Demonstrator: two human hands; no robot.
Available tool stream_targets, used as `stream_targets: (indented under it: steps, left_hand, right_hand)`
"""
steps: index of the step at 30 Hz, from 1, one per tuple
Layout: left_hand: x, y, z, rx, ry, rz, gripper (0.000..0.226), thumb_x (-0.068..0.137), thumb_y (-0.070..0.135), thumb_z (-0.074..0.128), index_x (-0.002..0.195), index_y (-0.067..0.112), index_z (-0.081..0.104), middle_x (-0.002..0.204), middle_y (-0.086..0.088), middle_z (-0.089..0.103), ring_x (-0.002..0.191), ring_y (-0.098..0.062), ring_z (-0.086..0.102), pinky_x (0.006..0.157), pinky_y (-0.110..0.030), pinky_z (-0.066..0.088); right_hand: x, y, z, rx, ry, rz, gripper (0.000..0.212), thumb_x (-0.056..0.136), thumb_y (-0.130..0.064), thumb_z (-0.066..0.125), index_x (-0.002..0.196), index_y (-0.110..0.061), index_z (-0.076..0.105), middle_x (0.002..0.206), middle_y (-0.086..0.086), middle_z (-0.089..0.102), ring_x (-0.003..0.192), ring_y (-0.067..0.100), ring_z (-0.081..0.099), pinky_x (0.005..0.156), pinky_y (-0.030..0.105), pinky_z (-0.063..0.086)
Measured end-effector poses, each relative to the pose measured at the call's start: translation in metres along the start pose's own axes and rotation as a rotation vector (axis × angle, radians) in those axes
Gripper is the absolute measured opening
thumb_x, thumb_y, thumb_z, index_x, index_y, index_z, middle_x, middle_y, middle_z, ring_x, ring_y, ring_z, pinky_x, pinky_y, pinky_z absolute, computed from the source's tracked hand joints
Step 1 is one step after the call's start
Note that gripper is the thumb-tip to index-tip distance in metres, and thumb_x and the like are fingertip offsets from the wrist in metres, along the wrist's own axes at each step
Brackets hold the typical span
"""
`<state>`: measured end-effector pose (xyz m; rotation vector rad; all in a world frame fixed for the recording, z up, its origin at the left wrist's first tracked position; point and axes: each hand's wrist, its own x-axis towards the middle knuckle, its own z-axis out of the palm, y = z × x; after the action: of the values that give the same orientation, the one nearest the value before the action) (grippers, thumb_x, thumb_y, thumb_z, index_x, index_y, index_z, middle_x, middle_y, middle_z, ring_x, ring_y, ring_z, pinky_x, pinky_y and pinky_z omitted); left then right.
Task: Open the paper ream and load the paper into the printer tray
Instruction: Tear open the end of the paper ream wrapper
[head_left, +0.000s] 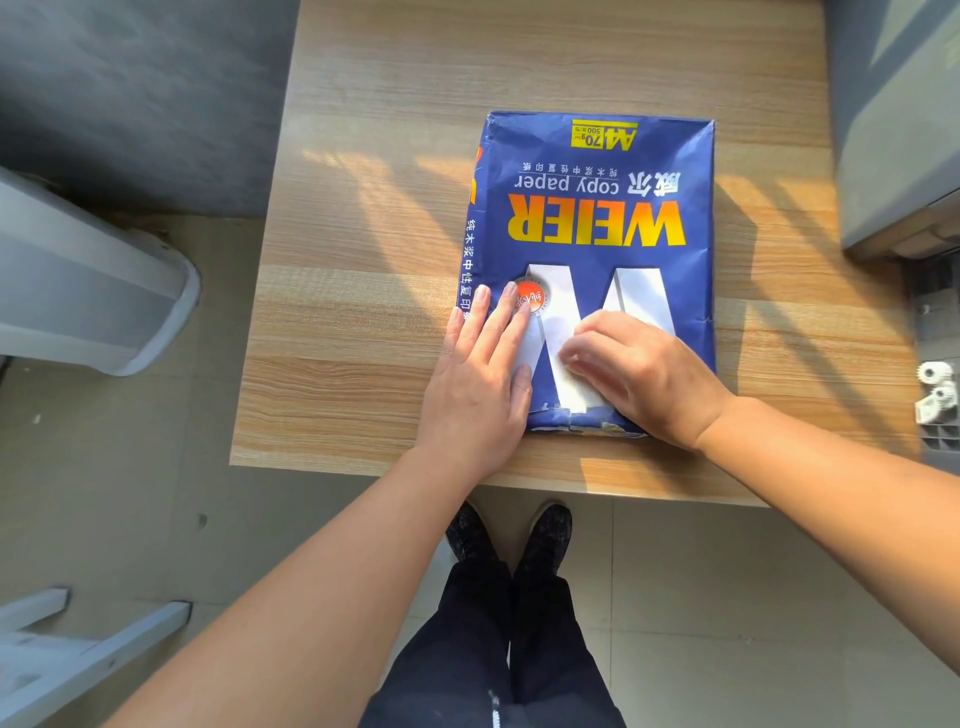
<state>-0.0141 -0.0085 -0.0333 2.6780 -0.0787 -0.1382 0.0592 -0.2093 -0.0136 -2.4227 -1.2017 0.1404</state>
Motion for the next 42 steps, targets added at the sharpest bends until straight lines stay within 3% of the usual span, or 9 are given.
stream_targets:
  steps: [4, 10, 15, 20, 23, 27, 31, 37, 42]
  left_hand:
    - [0.000, 0.000, 0.000, 0.013, -0.009, -0.003, 0.060, 0.102, 0.031, 0.029, 0.159, 0.013, 0.025, 0.170, -0.002, 0.020, 0.158, -0.025, 0.007, 0.129, -0.045, 0.010]
    - [0.000, 0.000, 0.001, -0.001, 0.003, 0.000, 0.059, 0.102, 0.030, 0.033, 0.158, 0.013, 0.027, 0.169, -0.003, 0.022, 0.158, -0.025, 0.009, 0.129, -0.046, 0.011]
    - [0.000, 0.000, 0.002, 0.000, 0.011, -0.002, 0.058, 0.102, 0.029, 0.035, 0.158, 0.012, 0.029, 0.169, -0.003, 0.023, 0.158, -0.026, 0.010, 0.129, -0.045, 0.010]
    - [0.000, 0.001, 0.001, 0.011, 0.005, -0.007, 0.059, 0.102, 0.031, 0.032, 0.158, 0.013, 0.027, 0.169, -0.003, 0.022, 0.158, -0.025, 0.009, 0.129, -0.046, 0.011]
    - [0.000, 0.001, 0.001, 0.012, -0.004, -0.014, 0.060, 0.102, 0.032, 0.031, 0.159, 0.014, 0.026, 0.169, -0.002, 0.021, 0.158, -0.025, 0.008, 0.129, -0.047, 0.012]
    - [0.000, 0.000, 0.001, 0.004, 0.003, -0.005, 0.059, 0.102, 0.030, 0.034, 0.158, 0.013, 0.027, 0.169, -0.003, 0.021, 0.158, -0.025, 0.008, 0.129, -0.046, 0.011]
    - [0.000, 0.001, 0.000, 0.017, 0.001, -0.012, 0.059, 0.102, 0.031, 0.032, 0.158, 0.014, 0.027, 0.169, -0.002, 0.021, 0.158, -0.025, 0.008, 0.129, -0.046, 0.011]
    - [0.000, 0.001, 0.000, 0.013, 0.006, -0.011, 0.058, 0.103, 0.030, 0.035, 0.158, 0.014, 0.027, 0.169, -0.002, 0.021, 0.158, -0.025, 0.007, 0.129, -0.045, 0.010]
    - [0.001, 0.000, 0.000, 0.000, 0.005, -0.005, 0.059, 0.103, 0.031, 0.035, 0.158, 0.013, 0.028, 0.169, -0.002, 0.021, 0.158, -0.025, 0.009, 0.129, -0.045, 0.009]
  right_hand:
    - [0.008, -0.001, -0.005, 0.058, -0.037, 0.043, 0.009, 0.100, -0.017, 0.062, 0.098, -0.008, 0.065, 0.098, 0.007, 0.064, 0.082, 0.027, 0.061, 0.070, 0.044, 0.056]
    - [0.003, 0.001, -0.007, 0.068, -0.020, 0.056, 0.018, 0.102, -0.019, 0.060, 0.111, -0.006, 0.069, 0.103, 0.011, 0.064, 0.082, 0.026, 0.062, 0.070, 0.043, 0.059]
    - [-0.004, 0.004, -0.004, -0.018, 0.027, -0.043, 0.022, 0.103, -0.016, 0.059, 0.103, 0.001, 0.074, 0.096, 0.017, 0.068, 0.080, 0.032, 0.064, 0.067, 0.044, 0.058]
    - [0.003, 0.004, -0.003, 0.055, 0.001, 0.010, 0.014, 0.101, -0.016, 0.061, 0.099, -0.004, 0.069, 0.100, 0.012, 0.067, 0.081, 0.029, 0.062, 0.070, 0.045, 0.058]
    - [0.006, 0.007, -0.001, 0.077, 0.021, 0.046, 0.020, 0.102, -0.024, 0.058, 0.107, -0.008, 0.070, 0.105, 0.009, 0.066, 0.077, 0.027, 0.063, 0.063, 0.046, 0.059]
    - [0.002, 0.010, 0.001, -0.098, 0.032, -0.096, 0.020, 0.104, -0.014, 0.057, 0.102, -0.002, 0.074, 0.095, 0.014, 0.068, 0.067, 0.032, 0.062, 0.050, 0.041, 0.055]
    - [0.005, 0.014, 0.003, -0.236, -0.027, -0.203, 0.010, 0.097, 0.001, 0.060, 0.095, 0.001, 0.070, 0.088, 0.018, 0.066, 0.066, 0.031, 0.062, 0.052, 0.043, 0.056]
    - [0.015, 0.015, 0.000, -0.385, -0.052, -0.353, 0.020, 0.095, 0.005, 0.055, 0.078, -0.003, 0.063, 0.075, 0.014, 0.059, 0.054, 0.026, 0.051, 0.046, 0.038, 0.050]
    - [0.024, 0.018, -0.005, -0.465, -0.093, -0.462, 0.014, 0.090, 0.002, 0.062, 0.078, -0.004, 0.060, 0.073, 0.013, 0.056, 0.055, 0.026, 0.051, 0.044, 0.037, 0.046]
